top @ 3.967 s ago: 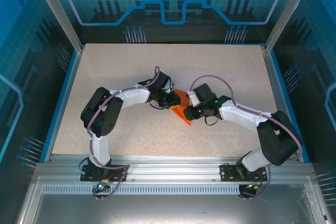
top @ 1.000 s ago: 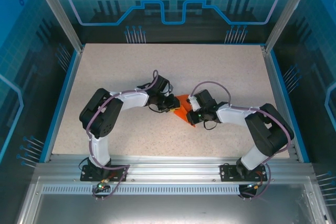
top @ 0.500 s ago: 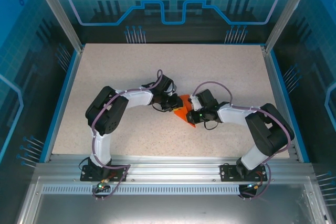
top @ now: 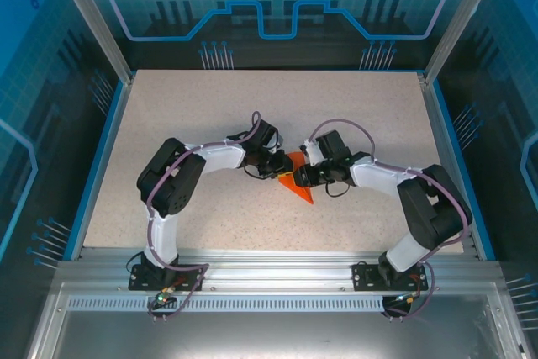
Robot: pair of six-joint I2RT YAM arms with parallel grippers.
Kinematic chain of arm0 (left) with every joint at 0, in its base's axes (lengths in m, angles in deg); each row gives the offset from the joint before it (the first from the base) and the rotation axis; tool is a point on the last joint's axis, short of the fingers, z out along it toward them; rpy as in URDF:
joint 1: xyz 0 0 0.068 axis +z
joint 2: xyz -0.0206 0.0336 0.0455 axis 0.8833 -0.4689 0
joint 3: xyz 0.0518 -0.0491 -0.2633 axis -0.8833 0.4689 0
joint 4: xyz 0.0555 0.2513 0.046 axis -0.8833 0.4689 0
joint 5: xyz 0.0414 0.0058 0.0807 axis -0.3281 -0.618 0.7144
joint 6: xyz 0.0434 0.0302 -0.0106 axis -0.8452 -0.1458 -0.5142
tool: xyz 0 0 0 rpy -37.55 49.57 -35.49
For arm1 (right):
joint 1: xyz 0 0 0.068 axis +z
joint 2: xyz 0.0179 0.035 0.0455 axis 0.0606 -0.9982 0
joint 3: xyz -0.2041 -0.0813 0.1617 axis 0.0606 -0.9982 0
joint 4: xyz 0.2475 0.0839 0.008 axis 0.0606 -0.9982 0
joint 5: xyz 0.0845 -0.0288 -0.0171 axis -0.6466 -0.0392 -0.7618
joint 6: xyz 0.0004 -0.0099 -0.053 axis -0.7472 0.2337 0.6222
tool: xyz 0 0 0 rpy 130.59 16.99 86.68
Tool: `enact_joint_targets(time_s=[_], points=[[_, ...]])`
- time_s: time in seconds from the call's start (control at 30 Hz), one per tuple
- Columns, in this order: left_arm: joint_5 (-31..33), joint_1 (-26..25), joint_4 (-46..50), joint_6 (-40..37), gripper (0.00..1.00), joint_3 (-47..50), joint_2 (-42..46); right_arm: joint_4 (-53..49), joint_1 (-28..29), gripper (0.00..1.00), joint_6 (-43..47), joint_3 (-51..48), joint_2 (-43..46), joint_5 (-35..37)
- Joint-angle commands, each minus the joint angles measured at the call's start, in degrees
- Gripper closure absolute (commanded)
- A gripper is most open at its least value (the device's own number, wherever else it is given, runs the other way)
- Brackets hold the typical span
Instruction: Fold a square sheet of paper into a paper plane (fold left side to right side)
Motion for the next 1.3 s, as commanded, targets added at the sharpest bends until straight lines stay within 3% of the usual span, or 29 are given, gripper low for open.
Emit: enact_joint_targets(time_s=[0.0,0.17,0.3,0.5,0.83,1.27], points=[[-0.5,-0.4,1.66,-0.88,0.78,-1.61,-0.82,-1.68,-0.89,0.65,0.99,1.73,-2.66,-1.62],[-0.59,-0.44,1.77,-1.03,0.78,-1.35,-0.47,-1.51,-1.06,0.66,0.88,2.22,-4.14,-0.68],[-0.49,-0.45,2.01,-1.29,0.78,-1.21,0.21,-0.49,-2.16,0.85,0.25,1.47,-4.17,-2.53],[-0.91,-0.46,1.39,-2.01,0.66,0.82,2.81,0.76,-3.44,0.97,-0.78,-0.08,-3.47,-4.55],[-0.23,-0.51,0.65,-1.64,0.83,4.46,3.99,2.29,-3.97,0.98,-2.15,-0.96,-3.55,-5.58],[1.16,-0.56,1.62,-1.45,0.85,2.6,-1.03,2.28,-4.09,0.97,-2.68,-0.88,-3.38,-7.39]])
